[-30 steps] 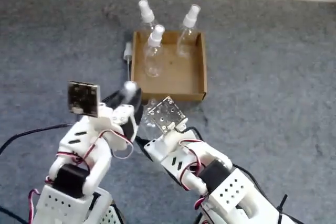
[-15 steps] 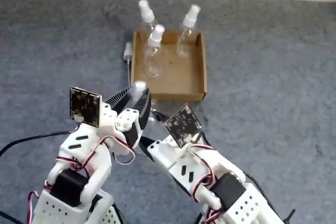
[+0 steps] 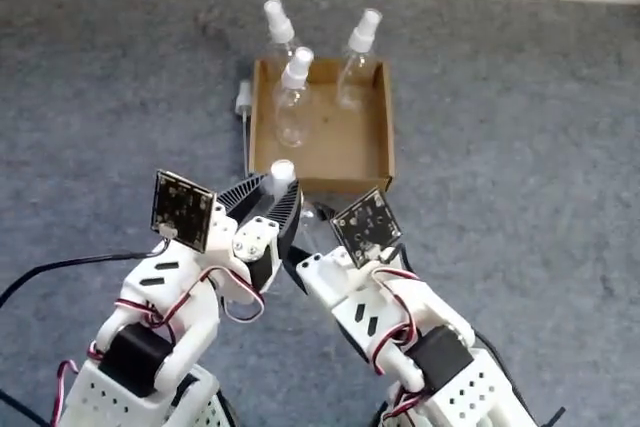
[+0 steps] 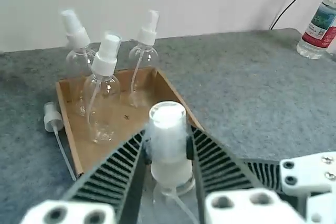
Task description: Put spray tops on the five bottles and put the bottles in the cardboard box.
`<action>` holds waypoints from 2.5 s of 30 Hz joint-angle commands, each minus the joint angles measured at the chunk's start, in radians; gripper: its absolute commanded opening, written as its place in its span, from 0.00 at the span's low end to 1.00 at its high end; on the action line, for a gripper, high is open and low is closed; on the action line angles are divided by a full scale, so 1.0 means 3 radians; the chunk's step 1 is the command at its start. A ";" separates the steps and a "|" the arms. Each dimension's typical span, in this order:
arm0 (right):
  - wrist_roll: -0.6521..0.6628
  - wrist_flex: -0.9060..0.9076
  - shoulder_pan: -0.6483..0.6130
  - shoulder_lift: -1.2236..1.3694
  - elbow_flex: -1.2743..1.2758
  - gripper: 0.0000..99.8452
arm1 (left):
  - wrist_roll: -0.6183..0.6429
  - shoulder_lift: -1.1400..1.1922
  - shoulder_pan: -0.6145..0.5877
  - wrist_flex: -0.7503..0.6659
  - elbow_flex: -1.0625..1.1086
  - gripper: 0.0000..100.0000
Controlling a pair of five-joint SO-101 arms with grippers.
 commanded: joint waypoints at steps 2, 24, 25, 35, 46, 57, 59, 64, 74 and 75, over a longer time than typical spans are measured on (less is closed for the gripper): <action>-0.0036 -0.0115 0.0079 -0.0125 -0.0110 0.00 | -0.0051 0.0038 0.0023 0.0077 -0.0003 0.00; -0.0010 -0.0156 0.0555 -0.0100 -0.0345 0.00 | -0.0404 0.0008 -0.0401 0.0092 -0.0100 0.17; -0.0010 -0.0156 0.0632 -0.0054 -0.0422 0.00 | -0.0404 0.0008 -0.0432 0.0092 -0.0105 0.17; -0.0010 -0.0637 0.1092 0.1854 -0.1793 0.00 | -0.0394 0.0008 -0.0852 0.0072 -0.0095 0.17; -0.0010 -0.1522 0.1174 0.3547 -0.2299 0.00 | -0.0399 0.0008 -0.1118 0.0072 0.0013 0.17; -0.0010 -0.3521 0.1215 0.3823 -0.1557 0.00 | -0.0409 0.0008 -0.1112 0.0066 0.0013 0.17; -0.0010 -0.3695 0.1225 0.3931 -0.1424 0.00 | -0.0409 0.0008 -0.1112 0.0066 0.0013 0.17; -0.0010 -0.4079 0.1240 0.4299 -0.1348 0.00 | -0.0409 0.0008 -0.1112 0.0066 0.0018 0.17; -0.0010 -0.4386 0.1240 0.4631 -0.1348 0.01 | -0.0394 0.0028 -0.1107 0.0066 0.0018 0.17; -0.0010 -0.4386 0.1240 0.4647 -0.1348 0.02 | -0.0394 0.0028 -0.1107 0.0066 0.0018 0.17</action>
